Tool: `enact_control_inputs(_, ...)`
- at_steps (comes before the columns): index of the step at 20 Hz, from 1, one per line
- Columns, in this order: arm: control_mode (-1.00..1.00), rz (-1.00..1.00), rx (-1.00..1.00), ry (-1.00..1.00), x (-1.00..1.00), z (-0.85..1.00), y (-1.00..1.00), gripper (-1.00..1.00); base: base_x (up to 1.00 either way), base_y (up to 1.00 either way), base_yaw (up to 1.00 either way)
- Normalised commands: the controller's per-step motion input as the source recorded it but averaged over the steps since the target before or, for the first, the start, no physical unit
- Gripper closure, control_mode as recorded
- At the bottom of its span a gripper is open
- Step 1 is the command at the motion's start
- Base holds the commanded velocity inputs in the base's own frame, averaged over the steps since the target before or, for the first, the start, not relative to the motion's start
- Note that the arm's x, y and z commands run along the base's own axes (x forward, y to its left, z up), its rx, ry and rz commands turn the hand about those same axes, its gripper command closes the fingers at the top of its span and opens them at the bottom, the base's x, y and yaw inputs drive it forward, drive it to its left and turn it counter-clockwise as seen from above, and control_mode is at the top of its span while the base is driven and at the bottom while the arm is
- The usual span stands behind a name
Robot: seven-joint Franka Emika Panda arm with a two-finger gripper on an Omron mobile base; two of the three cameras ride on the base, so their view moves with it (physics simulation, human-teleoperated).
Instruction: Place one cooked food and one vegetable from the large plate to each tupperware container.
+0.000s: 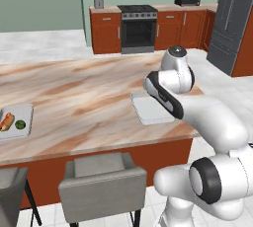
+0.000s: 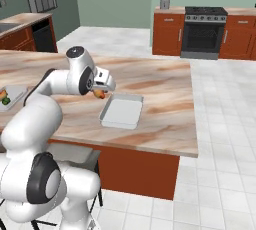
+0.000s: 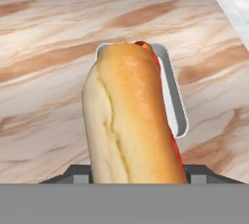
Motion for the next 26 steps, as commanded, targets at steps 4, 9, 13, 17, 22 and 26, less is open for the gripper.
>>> enact_control_inputs(4, -1.00, 0.00, 0.00, 0.00, 0.14, 0.00, 0.00, 1.00, 0.07, 0.00, 0.00)
enact_control_inputs(9, -1.00, 0.02, 0.00, 0.01, 0.77, -0.45, -0.04, 1.00, 0.00, 0.00, 0.00)
enact_control_inputs(13, -1.00, 0.01, 0.07, 0.00, 0.64, -0.81, -0.06, 1.00, 0.00, 0.00, 0.00)
enact_control_inputs(17, -1.00, 0.00, 0.09, 0.03, 0.46, -0.67, -0.19, 1.00, 0.00, 0.00, 0.00)
enact_control_inputs(22, -1.00, 0.00, 0.10, 0.08, 0.23, -0.68, -0.10, 1.00, 0.00, 0.00, 0.00)
enact_control_inputs(26, -1.00, -0.03, 0.00, 0.01, 0.33, -0.29, 0.00, 1.00, 0.00, 0.00, 0.00)
